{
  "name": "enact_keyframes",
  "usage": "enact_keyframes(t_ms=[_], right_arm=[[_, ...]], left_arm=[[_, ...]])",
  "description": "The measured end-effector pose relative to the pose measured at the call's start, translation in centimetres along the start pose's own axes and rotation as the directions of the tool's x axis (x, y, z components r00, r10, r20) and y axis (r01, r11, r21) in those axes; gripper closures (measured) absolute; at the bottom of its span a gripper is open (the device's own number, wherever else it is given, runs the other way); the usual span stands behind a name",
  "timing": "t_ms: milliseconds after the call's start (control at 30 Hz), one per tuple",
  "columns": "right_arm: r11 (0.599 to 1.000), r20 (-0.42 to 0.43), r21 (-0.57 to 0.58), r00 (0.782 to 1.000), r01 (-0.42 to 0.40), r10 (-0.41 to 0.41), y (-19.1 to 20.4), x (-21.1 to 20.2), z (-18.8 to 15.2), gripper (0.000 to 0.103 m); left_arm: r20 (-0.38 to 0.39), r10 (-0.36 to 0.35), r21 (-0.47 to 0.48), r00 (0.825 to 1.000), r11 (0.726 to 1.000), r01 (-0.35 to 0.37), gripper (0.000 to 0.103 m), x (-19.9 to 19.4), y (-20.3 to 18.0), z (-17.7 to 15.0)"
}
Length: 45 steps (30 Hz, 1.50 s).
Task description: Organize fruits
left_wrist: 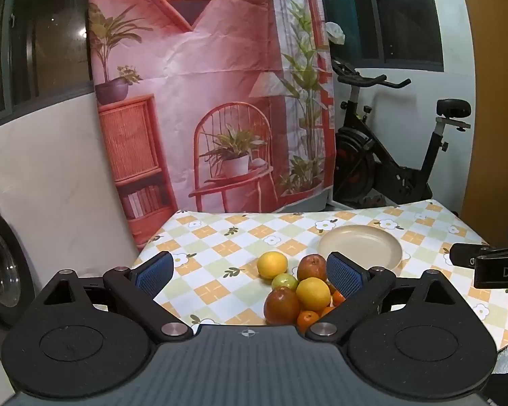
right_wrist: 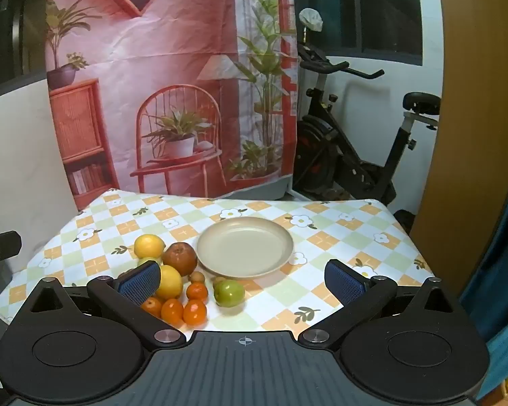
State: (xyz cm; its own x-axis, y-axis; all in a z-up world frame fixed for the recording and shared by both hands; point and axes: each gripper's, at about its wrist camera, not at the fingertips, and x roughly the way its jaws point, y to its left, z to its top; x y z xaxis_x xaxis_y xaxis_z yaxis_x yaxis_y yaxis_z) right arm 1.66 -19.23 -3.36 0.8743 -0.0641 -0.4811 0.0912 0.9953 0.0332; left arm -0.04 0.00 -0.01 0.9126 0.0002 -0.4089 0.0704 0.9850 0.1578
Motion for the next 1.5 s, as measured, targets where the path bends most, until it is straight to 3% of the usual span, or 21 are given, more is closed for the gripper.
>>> enact_keyframes(t_ms=[1500], right_arm=[[1.0, 0.003, -0.004, 1.0, 0.002, -0.002, 0.1, 0.0, -0.1, 0.0]], left_arm=[[0.0, -0.037, -0.016, 0.999, 0.999, 0.037, 0.005, -0.3, -0.1, 0.0]])
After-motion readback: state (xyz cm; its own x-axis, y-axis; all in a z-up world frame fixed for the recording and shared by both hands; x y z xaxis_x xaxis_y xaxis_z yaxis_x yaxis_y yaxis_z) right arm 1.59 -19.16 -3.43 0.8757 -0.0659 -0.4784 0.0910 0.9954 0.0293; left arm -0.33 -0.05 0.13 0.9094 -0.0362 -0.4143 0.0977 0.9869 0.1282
